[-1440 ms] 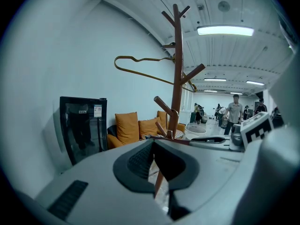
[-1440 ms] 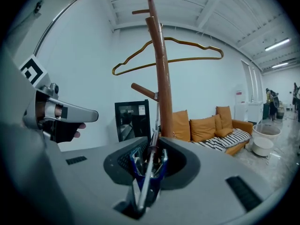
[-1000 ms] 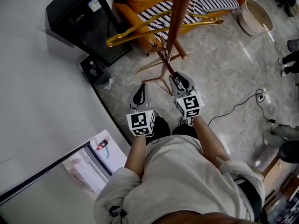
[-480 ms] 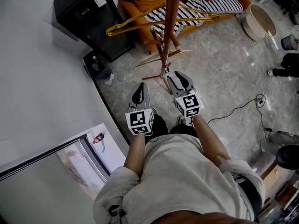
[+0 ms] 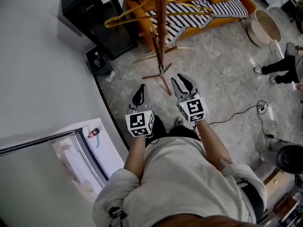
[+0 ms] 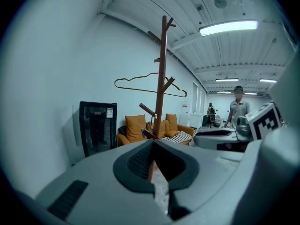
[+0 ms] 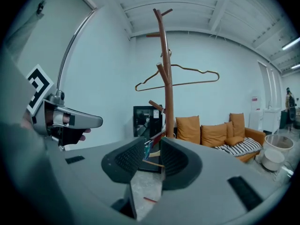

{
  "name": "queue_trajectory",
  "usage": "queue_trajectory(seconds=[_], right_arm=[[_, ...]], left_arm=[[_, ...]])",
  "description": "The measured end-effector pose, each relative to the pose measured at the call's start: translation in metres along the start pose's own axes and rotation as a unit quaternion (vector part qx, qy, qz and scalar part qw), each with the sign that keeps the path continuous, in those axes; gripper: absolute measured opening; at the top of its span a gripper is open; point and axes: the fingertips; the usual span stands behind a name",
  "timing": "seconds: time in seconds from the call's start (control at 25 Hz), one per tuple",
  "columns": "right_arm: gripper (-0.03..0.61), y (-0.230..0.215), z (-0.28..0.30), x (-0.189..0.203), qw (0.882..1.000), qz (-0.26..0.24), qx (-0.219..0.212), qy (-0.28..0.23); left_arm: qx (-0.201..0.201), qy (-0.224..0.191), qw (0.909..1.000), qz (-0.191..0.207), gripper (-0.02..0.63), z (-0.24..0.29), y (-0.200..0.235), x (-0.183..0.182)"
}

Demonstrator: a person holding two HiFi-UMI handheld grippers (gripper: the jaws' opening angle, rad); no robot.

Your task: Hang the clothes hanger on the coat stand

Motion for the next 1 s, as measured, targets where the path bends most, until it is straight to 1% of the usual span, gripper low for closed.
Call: queue_trajectory(seconds=[0.12, 0.24, 0.36, 0.48, 0.68, 0.84, 1.0], right_arm=[[0.035, -0.006, -0.03, -0.005, 1.0, -0.022, 0.008, -0.016], [0.013, -0.01, -0.057, -0.009, 0.999, -0.034, 0.002, -0.029], [0.005, -0.012, -0.079, -0.013, 0.999, -0.033, 0.0, -0.038], [0.005, -0.014, -0.098, -0.022, 0.998, -0.027, 0.011, -0.051], [0.005, -0.006, -0.128, -0.054, 0.995, -0.032, 0.02, -0.088], [0.005, 0.012, -0.157, -0.082, 0.992, -0.034, 0.028, -0.114], [0.005, 0.029, -0.18, -0.103, 0.99, -0.029, 0.046, -0.134]], left_arm=[[-0.008, -0.006, 0.9999, -0.004, 0.011, -0.016, -0.019, 0.004], [-0.019, -0.01, 0.9997, -0.009, 0.011, -0.032, -0.038, 0.008], [-0.026, -0.014, 0.9995, -0.012, 0.011, -0.047, -0.052, 0.01], [-0.024, -0.022, 0.9994, -0.009, 0.011, -0.061, -0.064, 0.005], [-0.018, -0.044, 0.9989, -0.002, 0.011, -0.082, -0.073, -0.011], [-0.008, -0.064, 0.9979, 0.005, 0.011, -0.107, -0.077, -0.029], [-0.001, -0.084, 0.9964, 0.011, 0.011, -0.131, -0.072, -0.048]])
Point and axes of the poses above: the fingertips, and each gripper's own axes: z forward along the fingers, y to its left, x out of its underside, and after that the axes turned 3 degrees about z, right-handed
